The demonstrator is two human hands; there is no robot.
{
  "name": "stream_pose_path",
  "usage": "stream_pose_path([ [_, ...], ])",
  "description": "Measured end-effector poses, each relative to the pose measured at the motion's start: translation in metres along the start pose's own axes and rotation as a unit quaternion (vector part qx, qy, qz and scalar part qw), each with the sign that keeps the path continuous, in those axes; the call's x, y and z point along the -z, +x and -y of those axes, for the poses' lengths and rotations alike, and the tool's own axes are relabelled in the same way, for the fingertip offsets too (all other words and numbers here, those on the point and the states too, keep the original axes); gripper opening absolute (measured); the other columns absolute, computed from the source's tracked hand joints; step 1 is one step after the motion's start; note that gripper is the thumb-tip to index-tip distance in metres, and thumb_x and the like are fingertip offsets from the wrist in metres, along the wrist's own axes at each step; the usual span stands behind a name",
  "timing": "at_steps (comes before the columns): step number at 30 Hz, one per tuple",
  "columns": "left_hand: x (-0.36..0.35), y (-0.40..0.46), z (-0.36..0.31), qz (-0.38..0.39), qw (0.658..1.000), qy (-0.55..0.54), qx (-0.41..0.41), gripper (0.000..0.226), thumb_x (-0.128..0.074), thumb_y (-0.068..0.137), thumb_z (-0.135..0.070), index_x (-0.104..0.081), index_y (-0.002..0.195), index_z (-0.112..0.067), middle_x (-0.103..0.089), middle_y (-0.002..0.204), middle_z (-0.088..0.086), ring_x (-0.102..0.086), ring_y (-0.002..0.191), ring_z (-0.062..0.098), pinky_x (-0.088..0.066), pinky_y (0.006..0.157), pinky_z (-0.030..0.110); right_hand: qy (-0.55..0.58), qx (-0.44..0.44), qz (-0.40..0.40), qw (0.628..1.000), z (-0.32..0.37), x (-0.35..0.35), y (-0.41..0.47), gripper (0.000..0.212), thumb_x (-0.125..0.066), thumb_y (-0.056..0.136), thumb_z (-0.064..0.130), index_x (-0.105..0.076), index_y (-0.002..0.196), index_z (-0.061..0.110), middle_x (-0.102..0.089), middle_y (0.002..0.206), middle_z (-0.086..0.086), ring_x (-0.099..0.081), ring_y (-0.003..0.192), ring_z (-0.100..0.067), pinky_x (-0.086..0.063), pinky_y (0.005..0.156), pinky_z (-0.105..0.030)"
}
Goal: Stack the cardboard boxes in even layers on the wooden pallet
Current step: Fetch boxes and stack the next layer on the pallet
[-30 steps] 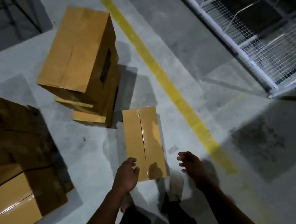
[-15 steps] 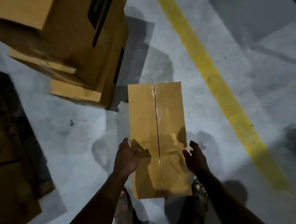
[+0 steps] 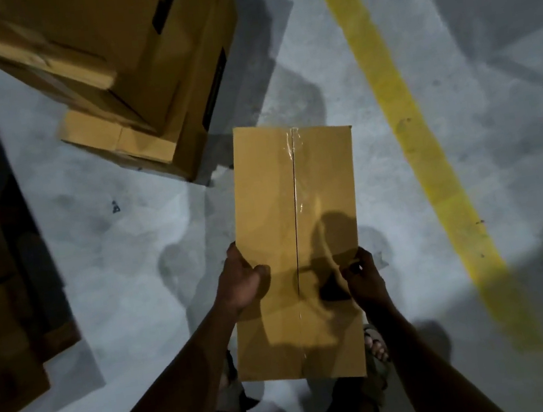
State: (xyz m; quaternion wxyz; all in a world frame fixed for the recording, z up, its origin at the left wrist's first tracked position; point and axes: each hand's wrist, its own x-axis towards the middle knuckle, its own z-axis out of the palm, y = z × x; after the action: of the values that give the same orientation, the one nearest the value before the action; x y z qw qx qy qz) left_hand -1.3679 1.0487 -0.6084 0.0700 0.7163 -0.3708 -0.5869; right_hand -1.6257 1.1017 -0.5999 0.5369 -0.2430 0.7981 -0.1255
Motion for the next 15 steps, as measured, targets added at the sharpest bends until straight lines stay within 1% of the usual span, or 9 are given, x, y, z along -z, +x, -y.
stream_pose_path([
  [2,0.006,-0.028,-0.013,-0.002,1.000,-0.002,-0.007,0.066,-0.077,0.091,-0.021,-0.039,0.144,-0.032,-0.053,0.115,-0.025,-0.056,0.110,0.012,-0.046,0.090,0.029,0.009,0.012,-0.004,1.000,0.000,0.009,-0.025,0.049,-0.060,0.102,0.034,-0.042,0.147,0.031,-0.061,0.125,0.007,-0.059,0.123,-0.027,-0.048,0.107,-0.047],
  [3,0.010,-0.045,-0.022,-0.007,1.000,0.003,-0.019,0.063,-0.076,0.092,-0.019,-0.039,0.140,-0.036,-0.053,0.116,-0.024,-0.056,0.107,0.010,-0.046,0.088,0.027,0.016,0.021,-0.006,1.000,0.003,0.017,-0.040,0.048,-0.059,0.103,0.036,-0.042,0.147,0.032,-0.061,0.130,0.006,-0.059,0.124,-0.026,-0.047,0.110,-0.050],
  [4,0.013,-0.061,-0.031,-0.012,0.999,-0.002,-0.031,0.062,-0.076,0.092,-0.019,-0.040,0.139,-0.036,-0.055,0.119,-0.021,-0.058,0.108,0.009,-0.047,0.091,0.028,0.023,0.028,-0.008,0.999,0.006,0.024,-0.056,0.046,-0.059,0.103,0.034,-0.042,0.146,0.033,-0.061,0.135,0.006,-0.059,0.125,-0.025,-0.046,0.110,-0.052],
  [6,0.023,-0.098,-0.051,-0.019,0.998,-0.010,-0.050,0.065,-0.076,0.093,-0.017,-0.041,0.146,-0.032,-0.057,0.129,-0.015,-0.058,0.116,0.011,-0.049,0.101,0.036,0.039,0.046,-0.026,0.998,0.015,0.044,-0.088,0.042,-0.060,0.103,0.027,-0.046,0.143,0.035,-0.062,0.137,0.005,-0.060,0.125,-0.024,-0.048,0.109,-0.051],
  [8,0.033,-0.137,-0.074,-0.029,0.998,-0.013,-0.061,0.068,-0.075,0.094,-0.015,-0.040,0.150,-0.029,-0.055,0.136,-0.011,-0.056,0.121,0.015,-0.048,0.103,0.037,0.049,0.068,-0.043,0.996,0.026,0.065,-0.123,0.041,-0.061,0.102,0.017,-0.050,0.135,0.039,-0.066,0.127,0.010,-0.063,0.119,-0.021,-0.050,0.105,-0.046],
  [10,0.043,-0.177,-0.102,-0.046,0.996,-0.027,-0.071,0.066,-0.073,0.094,-0.014,-0.042,0.148,-0.033,-0.058,0.132,-0.013,-0.057,0.120,0.015,-0.049,0.102,0.037,0.062,0.078,-0.053,0.994,0.042,0.088,-0.159,0.043,-0.060,0.100,0.009,-0.053,0.128,0.040,-0.069,0.115,0.018,-0.066,0.112,-0.018,-0.053,0.100,-0.044],
  [11,0.048,-0.198,-0.116,-0.049,0.996,-0.031,-0.073,0.065,-0.072,0.094,-0.015,-0.042,0.148,-0.035,-0.058,0.129,-0.016,-0.057,0.119,0.015,-0.049,0.102,0.038,0.065,0.084,-0.059,0.993,0.050,0.098,-0.176,0.044,-0.060,0.100,0.007,-0.055,0.128,0.040,-0.069,0.114,0.018,-0.066,0.112,-0.018,-0.054,0.099,-0.046],
  [13,0.060,-0.236,-0.145,-0.059,0.994,-0.032,-0.086,0.065,-0.070,0.094,-0.018,-0.041,0.149,-0.037,-0.056,0.126,-0.020,-0.056,0.118,0.014,-0.050,0.102,0.041,0.074,0.105,-0.068,0.989,0.064,0.119,-0.203,0.047,-0.062,0.097,0.009,-0.056,0.128,0.043,-0.069,0.120,0.009,-0.066,0.114,-0.023,-0.055,0.097,-0.056],
  [15,0.072,-0.275,-0.173,-0.060,0.992,-0.048,-0.095,0.065,-0.069,0.095,-0.018,-0.041,0.150,-0.038,-0.057,0.131,-0.017,-0.057,0.123,0.016,-0.050,0.103,0.043,0.076,0.147,-0.074,0.983,0.081,0.141,-0.232,0.050,-0.061,0.091,0.019,-0.054,0.132,0.047,-0.066,0.129,0.001,-0.065,0.117,-0.028,-0.054,0.097,-0.059],
])
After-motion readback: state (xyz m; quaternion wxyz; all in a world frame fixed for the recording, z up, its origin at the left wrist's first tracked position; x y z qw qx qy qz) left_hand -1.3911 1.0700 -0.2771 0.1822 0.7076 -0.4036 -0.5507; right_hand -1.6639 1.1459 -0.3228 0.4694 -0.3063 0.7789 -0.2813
